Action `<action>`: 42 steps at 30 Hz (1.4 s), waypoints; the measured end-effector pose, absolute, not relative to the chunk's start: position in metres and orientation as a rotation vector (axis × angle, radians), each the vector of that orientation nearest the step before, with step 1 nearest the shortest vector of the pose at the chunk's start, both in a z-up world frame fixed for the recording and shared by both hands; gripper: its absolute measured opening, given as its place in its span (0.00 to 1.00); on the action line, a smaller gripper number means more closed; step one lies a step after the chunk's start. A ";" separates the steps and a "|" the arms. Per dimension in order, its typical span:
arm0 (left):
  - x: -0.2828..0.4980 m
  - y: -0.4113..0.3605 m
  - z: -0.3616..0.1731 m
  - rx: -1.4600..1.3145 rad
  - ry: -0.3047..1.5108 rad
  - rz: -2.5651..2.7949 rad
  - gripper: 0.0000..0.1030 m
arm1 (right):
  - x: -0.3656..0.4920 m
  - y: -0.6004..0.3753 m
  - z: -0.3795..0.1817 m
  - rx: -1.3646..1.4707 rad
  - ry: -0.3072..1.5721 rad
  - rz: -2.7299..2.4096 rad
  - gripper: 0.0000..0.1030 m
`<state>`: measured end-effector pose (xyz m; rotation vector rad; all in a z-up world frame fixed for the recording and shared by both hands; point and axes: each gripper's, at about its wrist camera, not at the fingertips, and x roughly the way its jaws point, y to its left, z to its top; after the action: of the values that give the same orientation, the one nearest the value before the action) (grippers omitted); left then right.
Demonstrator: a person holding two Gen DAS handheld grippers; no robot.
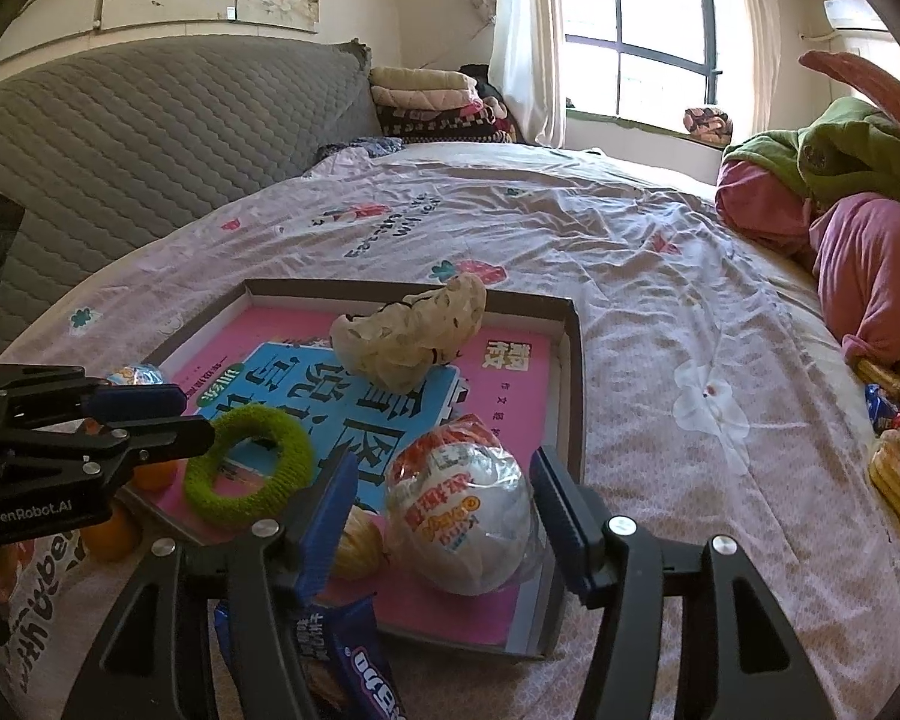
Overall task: Organize objects
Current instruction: 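Withdraw the left gripper toward the orange while the right gripper moves toward the cookie snack bag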
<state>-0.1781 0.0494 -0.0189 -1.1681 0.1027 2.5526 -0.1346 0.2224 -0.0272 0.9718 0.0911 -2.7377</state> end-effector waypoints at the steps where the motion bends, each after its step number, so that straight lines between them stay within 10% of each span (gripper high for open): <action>1: -0.178 0.049 -0.018 -1.168 0.098 2.553 0.42 | -0.134 0.222 -0.026 0.963 0.095 -2.741 0.58; 42: -0.131 0.020 0.036 -1.018 0.050 2.681 0.61 | -0.065 0.205 0.020 0.684 0.182 -2.773 0.75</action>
<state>-0.1314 0.0196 0.0364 -1.0177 0.0499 2.6812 -0.0650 0.2055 0.0205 0.6845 0.1822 -2.7727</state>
